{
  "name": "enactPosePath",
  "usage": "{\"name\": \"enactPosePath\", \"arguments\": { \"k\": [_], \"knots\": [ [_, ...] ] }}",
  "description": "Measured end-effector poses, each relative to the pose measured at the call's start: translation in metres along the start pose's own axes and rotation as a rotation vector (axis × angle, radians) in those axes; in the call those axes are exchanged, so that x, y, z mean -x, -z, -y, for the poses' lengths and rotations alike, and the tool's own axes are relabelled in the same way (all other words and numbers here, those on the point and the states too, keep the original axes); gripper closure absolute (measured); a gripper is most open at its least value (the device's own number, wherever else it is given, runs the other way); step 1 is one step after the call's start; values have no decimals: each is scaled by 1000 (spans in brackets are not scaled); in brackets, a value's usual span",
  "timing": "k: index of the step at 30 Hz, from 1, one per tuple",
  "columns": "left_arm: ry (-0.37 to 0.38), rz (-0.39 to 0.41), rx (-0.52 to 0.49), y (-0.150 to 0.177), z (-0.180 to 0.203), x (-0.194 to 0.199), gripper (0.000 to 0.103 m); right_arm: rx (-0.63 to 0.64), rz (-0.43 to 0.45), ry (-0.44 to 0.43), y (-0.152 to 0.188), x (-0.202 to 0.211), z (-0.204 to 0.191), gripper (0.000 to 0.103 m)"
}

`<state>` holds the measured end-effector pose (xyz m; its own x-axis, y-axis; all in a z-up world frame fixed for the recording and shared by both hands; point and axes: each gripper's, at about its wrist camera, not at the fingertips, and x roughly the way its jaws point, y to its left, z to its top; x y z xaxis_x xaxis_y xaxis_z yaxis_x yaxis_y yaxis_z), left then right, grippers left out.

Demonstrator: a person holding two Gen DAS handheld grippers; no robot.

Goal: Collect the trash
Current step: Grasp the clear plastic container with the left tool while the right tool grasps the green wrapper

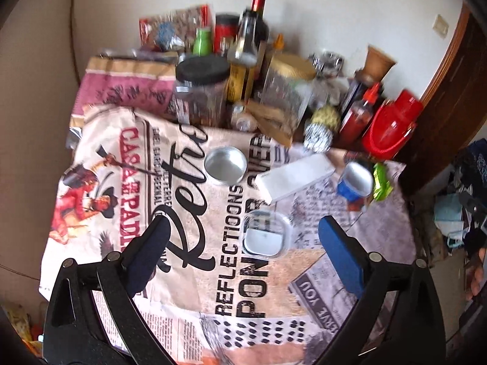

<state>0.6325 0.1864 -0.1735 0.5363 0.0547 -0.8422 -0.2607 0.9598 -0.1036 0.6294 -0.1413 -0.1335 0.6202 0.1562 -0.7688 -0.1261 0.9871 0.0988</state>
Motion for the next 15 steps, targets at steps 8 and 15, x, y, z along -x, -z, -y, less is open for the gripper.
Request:
{"name": "enactPosePath", "arguments": {
  "k": [8, 15],
  "knots": [
    [38, -199, 19, 9, -16, -91, 36, -74, -163, -36, -8, -106, 10, 10],
    [45, -290, 75, 23, -20, -130, 59, -27, -283, -19, -6, -170, 12, 13]
  ]
}}
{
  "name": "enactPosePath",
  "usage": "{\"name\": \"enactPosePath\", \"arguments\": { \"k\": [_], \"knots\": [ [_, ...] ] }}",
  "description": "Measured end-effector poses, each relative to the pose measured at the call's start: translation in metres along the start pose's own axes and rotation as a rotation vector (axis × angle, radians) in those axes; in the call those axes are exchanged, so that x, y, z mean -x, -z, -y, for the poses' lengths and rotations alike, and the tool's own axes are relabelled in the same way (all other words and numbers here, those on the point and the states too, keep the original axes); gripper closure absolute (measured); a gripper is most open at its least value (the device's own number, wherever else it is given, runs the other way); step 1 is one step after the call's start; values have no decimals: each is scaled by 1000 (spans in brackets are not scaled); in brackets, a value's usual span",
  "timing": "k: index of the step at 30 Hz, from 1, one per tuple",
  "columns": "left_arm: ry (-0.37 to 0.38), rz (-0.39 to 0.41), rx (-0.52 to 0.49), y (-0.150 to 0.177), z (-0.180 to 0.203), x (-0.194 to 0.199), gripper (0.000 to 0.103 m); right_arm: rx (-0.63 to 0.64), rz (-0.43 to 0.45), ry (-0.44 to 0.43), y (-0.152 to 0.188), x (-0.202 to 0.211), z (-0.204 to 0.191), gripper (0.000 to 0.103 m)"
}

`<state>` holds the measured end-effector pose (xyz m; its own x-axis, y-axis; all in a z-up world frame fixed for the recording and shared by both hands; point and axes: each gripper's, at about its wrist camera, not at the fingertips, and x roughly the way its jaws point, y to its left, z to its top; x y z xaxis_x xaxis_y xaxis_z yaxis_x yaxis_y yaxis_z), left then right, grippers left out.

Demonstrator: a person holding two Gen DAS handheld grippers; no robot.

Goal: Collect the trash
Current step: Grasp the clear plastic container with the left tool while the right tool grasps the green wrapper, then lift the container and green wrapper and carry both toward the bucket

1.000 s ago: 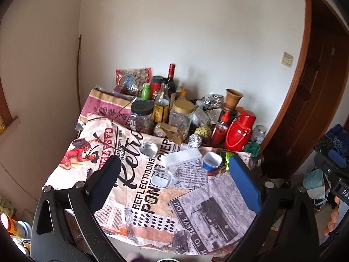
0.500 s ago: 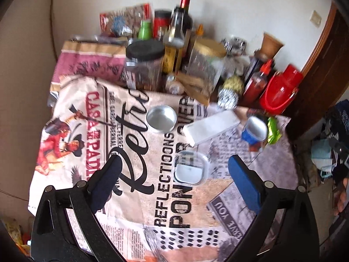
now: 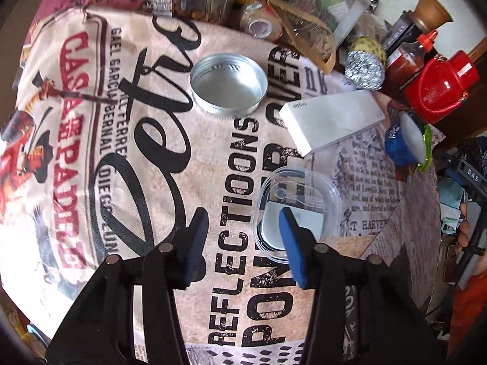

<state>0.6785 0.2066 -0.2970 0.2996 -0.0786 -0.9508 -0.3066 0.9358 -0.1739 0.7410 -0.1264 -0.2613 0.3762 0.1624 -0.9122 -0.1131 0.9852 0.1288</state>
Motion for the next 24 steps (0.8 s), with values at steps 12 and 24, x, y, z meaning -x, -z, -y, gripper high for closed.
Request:
{"name": "enactPosePath", "arguments": {
  "k": [12, 24],
  "knots": [
    [32, -1, -2, -5, 5, -18, 98, 89, -20, -5, -4, -22, -20, 49],
    [32, 31, 18, -15, 7, -10, 103, 127, 19, -18, 15, 17, -37, 86]
  ]
}}
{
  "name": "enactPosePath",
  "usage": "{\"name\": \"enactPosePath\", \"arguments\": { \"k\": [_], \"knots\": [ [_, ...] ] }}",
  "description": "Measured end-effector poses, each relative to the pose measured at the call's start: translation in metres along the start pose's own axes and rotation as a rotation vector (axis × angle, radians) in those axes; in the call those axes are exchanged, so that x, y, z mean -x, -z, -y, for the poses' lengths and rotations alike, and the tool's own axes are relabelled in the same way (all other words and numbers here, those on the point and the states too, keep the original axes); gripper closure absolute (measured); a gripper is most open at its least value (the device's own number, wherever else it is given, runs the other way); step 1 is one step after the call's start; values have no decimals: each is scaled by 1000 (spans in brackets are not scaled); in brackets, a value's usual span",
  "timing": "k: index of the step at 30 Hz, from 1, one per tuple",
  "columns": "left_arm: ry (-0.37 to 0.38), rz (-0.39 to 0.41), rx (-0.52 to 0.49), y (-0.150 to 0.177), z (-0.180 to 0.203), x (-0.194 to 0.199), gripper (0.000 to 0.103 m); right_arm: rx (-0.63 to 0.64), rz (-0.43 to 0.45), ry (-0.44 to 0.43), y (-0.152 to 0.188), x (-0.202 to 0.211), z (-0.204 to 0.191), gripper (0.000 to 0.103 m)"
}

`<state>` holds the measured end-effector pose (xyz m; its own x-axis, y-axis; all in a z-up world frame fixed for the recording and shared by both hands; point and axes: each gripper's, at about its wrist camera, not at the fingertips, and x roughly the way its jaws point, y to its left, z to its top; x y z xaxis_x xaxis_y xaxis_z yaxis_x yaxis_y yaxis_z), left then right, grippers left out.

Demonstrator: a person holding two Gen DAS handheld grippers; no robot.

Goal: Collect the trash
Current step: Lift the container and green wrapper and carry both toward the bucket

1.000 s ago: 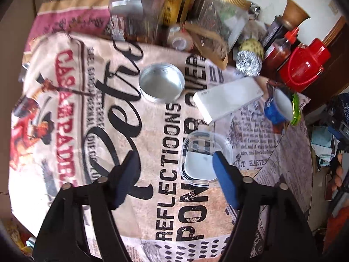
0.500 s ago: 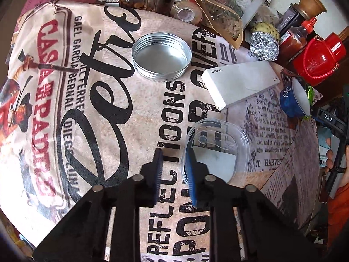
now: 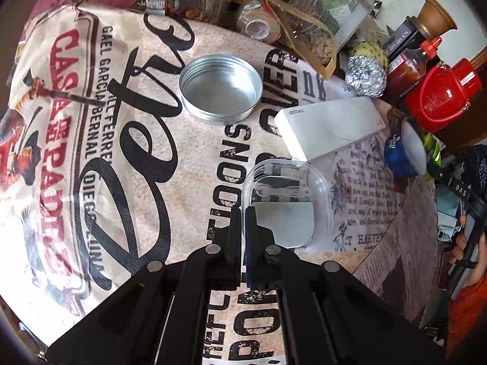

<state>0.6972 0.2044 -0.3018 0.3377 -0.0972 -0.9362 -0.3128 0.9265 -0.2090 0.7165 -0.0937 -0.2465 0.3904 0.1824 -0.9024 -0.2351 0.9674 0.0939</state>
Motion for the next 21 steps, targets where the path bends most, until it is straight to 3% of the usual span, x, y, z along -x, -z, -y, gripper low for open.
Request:
{"name": "enactPosePath", "arguments": {
  "k": [11, 21],
  "knots": [
    [-22, 151, -43, 6, 31, 64, 103, -4, 76, -87, 18, 65, 9, 87],
    [-29, 292, -48, 34, 70, 140, 103, 44, 239, -114, 29, 138, 36, 90]
  ]
}}
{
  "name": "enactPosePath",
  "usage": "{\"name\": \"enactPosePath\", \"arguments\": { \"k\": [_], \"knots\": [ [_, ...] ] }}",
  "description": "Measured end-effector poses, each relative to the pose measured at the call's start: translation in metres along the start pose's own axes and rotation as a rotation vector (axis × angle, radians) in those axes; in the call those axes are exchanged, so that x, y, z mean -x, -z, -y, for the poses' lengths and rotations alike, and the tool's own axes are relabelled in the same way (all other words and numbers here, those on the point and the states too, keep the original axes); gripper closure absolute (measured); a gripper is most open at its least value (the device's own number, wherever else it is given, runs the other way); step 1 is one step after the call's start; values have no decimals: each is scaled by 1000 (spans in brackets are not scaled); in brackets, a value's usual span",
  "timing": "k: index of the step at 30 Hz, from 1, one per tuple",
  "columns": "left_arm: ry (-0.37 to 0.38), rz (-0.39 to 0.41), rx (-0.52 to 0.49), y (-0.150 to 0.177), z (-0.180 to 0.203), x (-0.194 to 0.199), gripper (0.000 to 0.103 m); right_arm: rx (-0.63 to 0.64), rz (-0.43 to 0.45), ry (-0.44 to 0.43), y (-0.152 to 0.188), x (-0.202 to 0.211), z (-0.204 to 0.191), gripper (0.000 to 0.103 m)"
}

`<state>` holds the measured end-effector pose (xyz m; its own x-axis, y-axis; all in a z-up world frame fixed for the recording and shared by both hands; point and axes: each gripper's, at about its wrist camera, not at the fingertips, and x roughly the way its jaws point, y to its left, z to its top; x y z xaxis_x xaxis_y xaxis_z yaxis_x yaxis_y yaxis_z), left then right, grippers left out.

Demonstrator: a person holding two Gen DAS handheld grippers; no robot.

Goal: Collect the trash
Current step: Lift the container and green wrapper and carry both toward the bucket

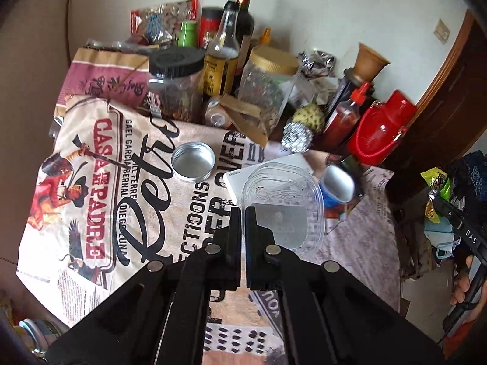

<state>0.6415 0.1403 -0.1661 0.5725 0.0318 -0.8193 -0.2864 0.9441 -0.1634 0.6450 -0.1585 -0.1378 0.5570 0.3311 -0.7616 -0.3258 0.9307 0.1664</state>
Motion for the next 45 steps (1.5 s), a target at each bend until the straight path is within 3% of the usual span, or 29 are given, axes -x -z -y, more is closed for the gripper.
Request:
{"name": "enactPosePath", "arguments": {
  "k": [12, 17, 24, 33, 45],
  "knots": [
    [-52, 198, -13, 43, 61, 116, 103, 48, 152, -129, 15, 94, 5, 91],
    [-34, 247, -34, 61, 76, 156, 103, 112, 218, -123, 26, 135, -9, 91],
    [26, 321, -67, 85, 80, 208, 103, 104, 287, -142, 50, 185, -30, 91],
    [138, 358, -162, 133, 47, 262, 103, 44, 352, -57, 108, 239, -78, 91],
    [214, 303, -239, 232, -22, 315, 103, -75, 312, 25, 214, 287, -138, 91]
  ]
}}
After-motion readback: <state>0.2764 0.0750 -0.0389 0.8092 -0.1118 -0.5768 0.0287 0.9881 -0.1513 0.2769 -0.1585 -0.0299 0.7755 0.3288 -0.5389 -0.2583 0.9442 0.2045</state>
